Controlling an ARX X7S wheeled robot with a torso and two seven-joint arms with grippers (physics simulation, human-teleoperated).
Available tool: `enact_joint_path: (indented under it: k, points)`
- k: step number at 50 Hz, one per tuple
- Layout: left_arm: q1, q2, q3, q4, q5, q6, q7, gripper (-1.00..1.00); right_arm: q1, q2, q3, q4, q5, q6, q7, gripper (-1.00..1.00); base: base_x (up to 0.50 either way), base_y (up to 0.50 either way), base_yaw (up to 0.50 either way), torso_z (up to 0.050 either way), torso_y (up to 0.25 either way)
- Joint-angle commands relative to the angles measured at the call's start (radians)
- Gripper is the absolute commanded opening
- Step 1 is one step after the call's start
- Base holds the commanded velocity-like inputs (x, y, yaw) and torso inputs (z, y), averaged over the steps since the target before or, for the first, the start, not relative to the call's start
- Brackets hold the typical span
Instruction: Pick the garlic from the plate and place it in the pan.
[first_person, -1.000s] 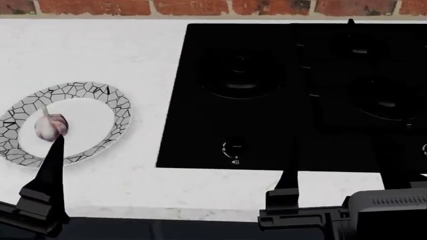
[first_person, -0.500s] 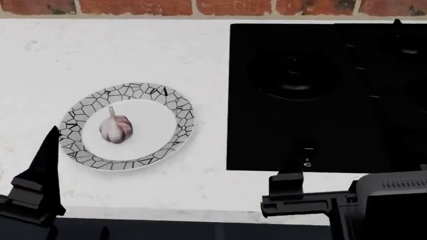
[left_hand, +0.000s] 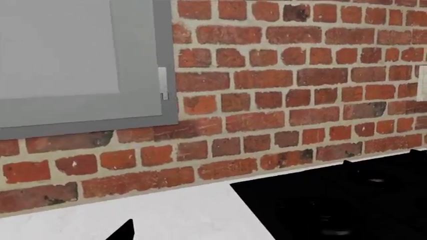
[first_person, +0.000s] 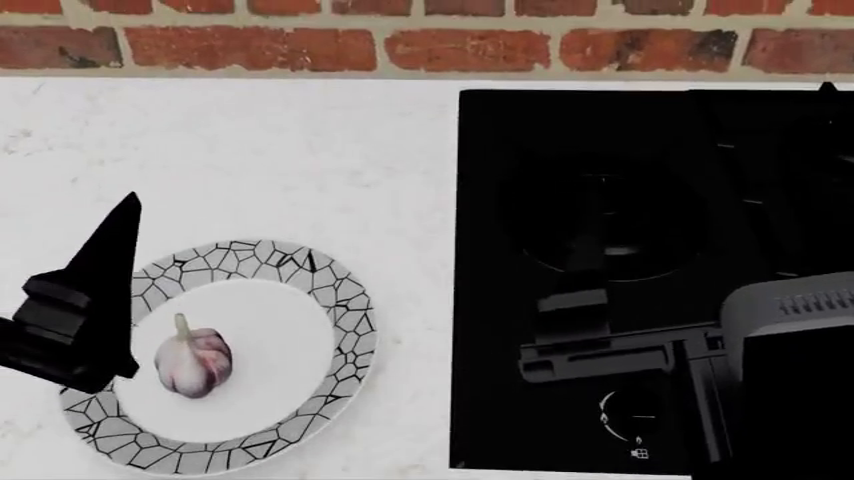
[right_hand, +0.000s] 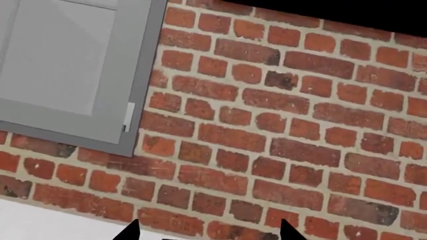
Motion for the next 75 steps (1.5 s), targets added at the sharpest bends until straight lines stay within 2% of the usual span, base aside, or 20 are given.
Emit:
enact_joint_path:
  k: [1,3,8,12,17,24,28,31,36,40,50,65,75]
  points:
    - [-0.132,-0.008,0.017,-0.136,-0.082,-0.211,-0.036,1.00,-0.013,0.003,-0.019,-0.005,-0.024,-0.030,0.017,1.00,0.00,0.00,0.00,0.000,0.000]
    - [-0.153,0.001,-0.019,-0.182,-0.189,-0.317,-0.059,1.00,-0.029,-0.002,-0.013,-0.008,-0.019,-0.046,0.012,1.00,0.00,0.00,0.00,0.000,0.000]
    - [-0.176,-0.080,0.008,-0.342,-0.630,-0.315,-0.374,1.00,-0.053,-0.016,-0.016,-0.005,-0.017,-0.058,0.020,1.00,0.00,0.00,0.00,0.000,0.000]
    - [-0.192,-0.119,0.067,-0.404,-0.720,-0.303,-0.424,1.00,-0.075,-0.021,-0.018,-0.017,-0.018,-0.061,0.029,1.00,0.00,0.00,0.00,0.000,0.000]
    - [-0.284,-0.174,0.186,-0.560,-0.816,-0.305,-0.494,1.00,-0.083,-0.020,-0.025,-0.007,-0.025,-0.079,0.028,1.00,0.00,0.00,0.00,0.000,0.000]
    - [-0.339,-0.227,0.294,-0.643,-0.819,-0.290,-0.476,1.00,-0.108,-0.022,-0.024,0.022,-0.031,-0.131,0.015,1.00,0.00,0.00,0.00,0.000,0.000]
    - [-0.333,-0.241,0.308,-0.638,-0.819,-0.270,-0.477,1.00,-0.122,-0.022,-0.020,0.023,-0.031,-0.138,0.017,1.00,0.00,0.00,0.00,0.000,0.000]
    - [-0.324,-0.278,0.310,-0.636,-0.729,-0.237,-0.412,1.00,-0.131,-0.020,-0.016,0.021,-0.027,-0.141,0.015,1.00,0.00,0.00,0.00,0.000,0.000]
    - [-0.318,-0.292,0.310,-0.649,-0.733,-0.223,-0.428,1.00,-0.141,-0.016,0.000,0.012,-0.014,-0.135,0.015,1.00,0.00,0.00,0.00,0.000,0.000]
    - [-0.324,-0.276,0.331,-0.651,-0.738,-0.219,-0.429,1.00,-0.149,-0.011,0.017,0.003,0.000,-0.129,0.014,1.00,0.00,0.00,0.00,0.000,0.000]
    - [-0.345,-0.272,0.440,-0.729,-0.558,-0.148,-0.255,1.00,-0.148,-0.010,0.021,0.006,0.006,-0.130,0.018,1.00,0.00,0.00,0.00,0.000,0.000]
    - [-0.389,-0.242,0.521,-0.812,-0.500,-0.128,-0.191,1.00,-0.152,0.003,0.048,-0.024,0.035,-0.103,0.028,1.00,0.00,0.00,0.00,0.000,0.000]
    - [-0.385,-0.250,0.564,-0.842,-0.444,-0.086,-0.141,1.00,-0.160,0.013,0.060,-0.035,0.051,-0.090,0.031,1.00,0.00,0.00,0.00,0.000,0.000]
